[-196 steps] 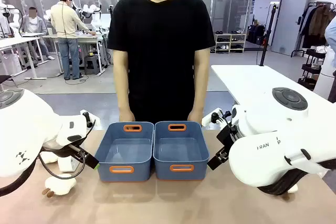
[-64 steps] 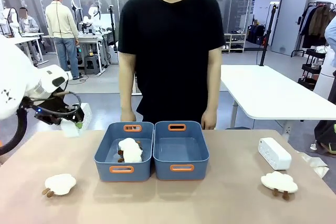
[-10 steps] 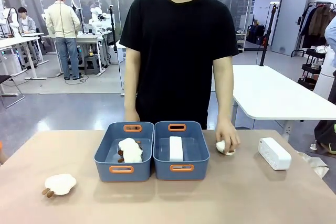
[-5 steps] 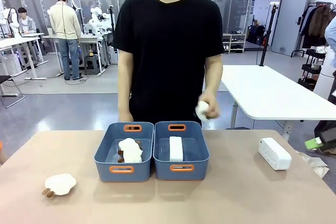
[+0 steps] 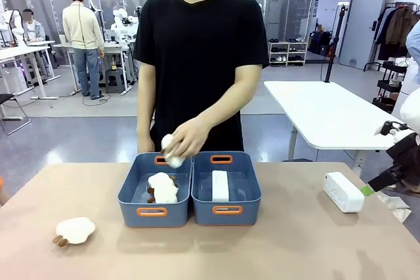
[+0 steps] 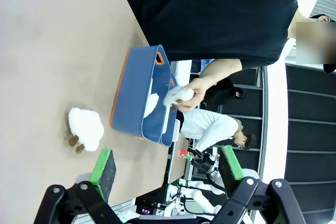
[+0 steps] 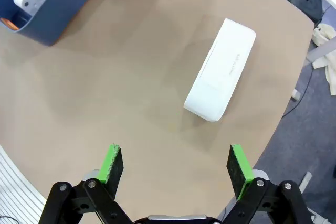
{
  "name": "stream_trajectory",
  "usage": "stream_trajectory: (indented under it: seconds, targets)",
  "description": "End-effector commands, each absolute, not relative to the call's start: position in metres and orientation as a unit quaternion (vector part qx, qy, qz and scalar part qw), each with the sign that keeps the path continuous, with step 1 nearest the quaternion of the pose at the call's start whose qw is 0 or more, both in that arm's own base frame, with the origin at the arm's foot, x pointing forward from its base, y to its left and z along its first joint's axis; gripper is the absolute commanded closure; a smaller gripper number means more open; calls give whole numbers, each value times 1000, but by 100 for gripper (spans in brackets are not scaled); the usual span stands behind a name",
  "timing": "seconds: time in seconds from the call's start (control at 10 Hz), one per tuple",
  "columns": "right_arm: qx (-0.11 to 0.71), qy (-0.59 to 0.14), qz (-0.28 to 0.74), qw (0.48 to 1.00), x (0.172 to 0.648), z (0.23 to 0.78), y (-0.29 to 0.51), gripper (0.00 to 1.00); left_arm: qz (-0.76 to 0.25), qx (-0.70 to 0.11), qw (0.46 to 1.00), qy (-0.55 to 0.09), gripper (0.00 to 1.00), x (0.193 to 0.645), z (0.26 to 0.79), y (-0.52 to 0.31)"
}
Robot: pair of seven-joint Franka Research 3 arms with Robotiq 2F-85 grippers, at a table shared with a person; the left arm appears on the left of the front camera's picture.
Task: Sort the digital clocks into the basket.
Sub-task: Pick up the Digital clock from the table and place it into the empty Plastic storage basket.
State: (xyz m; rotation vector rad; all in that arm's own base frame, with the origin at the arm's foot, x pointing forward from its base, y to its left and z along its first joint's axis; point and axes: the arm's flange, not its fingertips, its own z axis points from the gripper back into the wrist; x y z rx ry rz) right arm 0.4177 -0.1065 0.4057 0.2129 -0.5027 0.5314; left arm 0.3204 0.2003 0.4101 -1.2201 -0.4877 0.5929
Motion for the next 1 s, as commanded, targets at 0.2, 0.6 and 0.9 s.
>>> stream_trajectory:
  seconds: [0.2,0.6,0.9]
  targets:
    - [31,-232,269,934,476,391,-96,0,269,-569,743,-226,0,321,410,201]
    - [13,-193,250,949,525,369,-71,0,269,-569,743,-226,0,321,410,201]
    - [20,-159,246,956,545,338,-68,0,269,-569,743,-226,0,321,410,201]
